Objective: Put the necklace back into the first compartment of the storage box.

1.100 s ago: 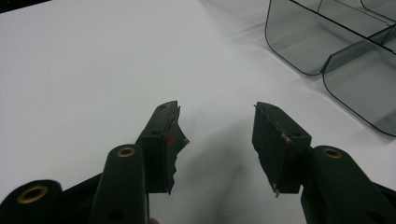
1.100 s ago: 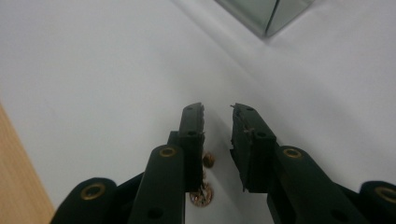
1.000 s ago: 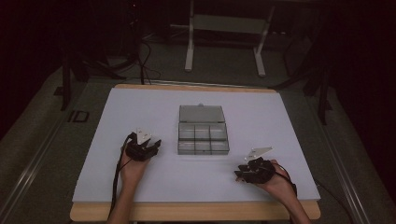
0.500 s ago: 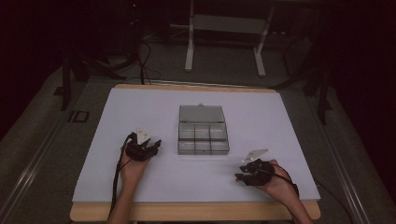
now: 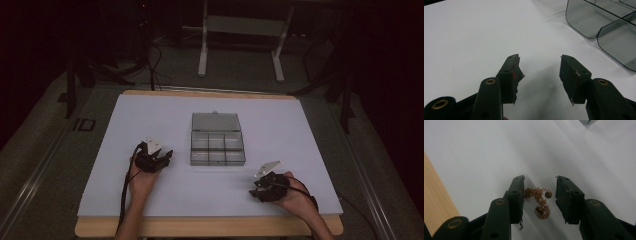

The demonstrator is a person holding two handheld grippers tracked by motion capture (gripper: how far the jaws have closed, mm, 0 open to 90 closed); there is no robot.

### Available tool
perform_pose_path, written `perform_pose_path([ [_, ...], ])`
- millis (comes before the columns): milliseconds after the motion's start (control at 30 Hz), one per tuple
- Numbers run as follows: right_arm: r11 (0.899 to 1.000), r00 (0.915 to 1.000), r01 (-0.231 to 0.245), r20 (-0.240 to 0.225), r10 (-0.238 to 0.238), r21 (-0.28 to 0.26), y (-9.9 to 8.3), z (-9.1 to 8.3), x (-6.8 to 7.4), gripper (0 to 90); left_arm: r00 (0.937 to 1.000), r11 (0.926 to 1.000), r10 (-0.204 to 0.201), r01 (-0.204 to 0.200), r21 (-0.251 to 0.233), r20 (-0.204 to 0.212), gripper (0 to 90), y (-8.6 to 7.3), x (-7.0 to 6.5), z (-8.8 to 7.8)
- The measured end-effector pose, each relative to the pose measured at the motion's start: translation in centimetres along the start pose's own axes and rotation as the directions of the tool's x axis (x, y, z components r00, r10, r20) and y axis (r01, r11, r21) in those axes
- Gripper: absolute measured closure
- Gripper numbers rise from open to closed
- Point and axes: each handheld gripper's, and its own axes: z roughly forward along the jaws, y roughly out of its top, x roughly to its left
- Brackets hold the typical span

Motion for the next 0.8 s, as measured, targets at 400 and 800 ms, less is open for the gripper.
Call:
perform_pose_path([
  [400,0.998,0.9999,-0.012,0.003,0.012,0.066,0.9,0.0,-0.5,73.8,1.0,0.9999,0.009,-0.009,0.007,-0.001,50.5,0.0,-0.1,0.1],
  [800,0.985,0.9997,-0.005,-0.023,0.009,0.172,2.1,0.2,-1.1,73.2,0.9999,0.9998,0.014,-0.014,0.015,-0.001,50.1,0.1,-0.1,0.1],
])
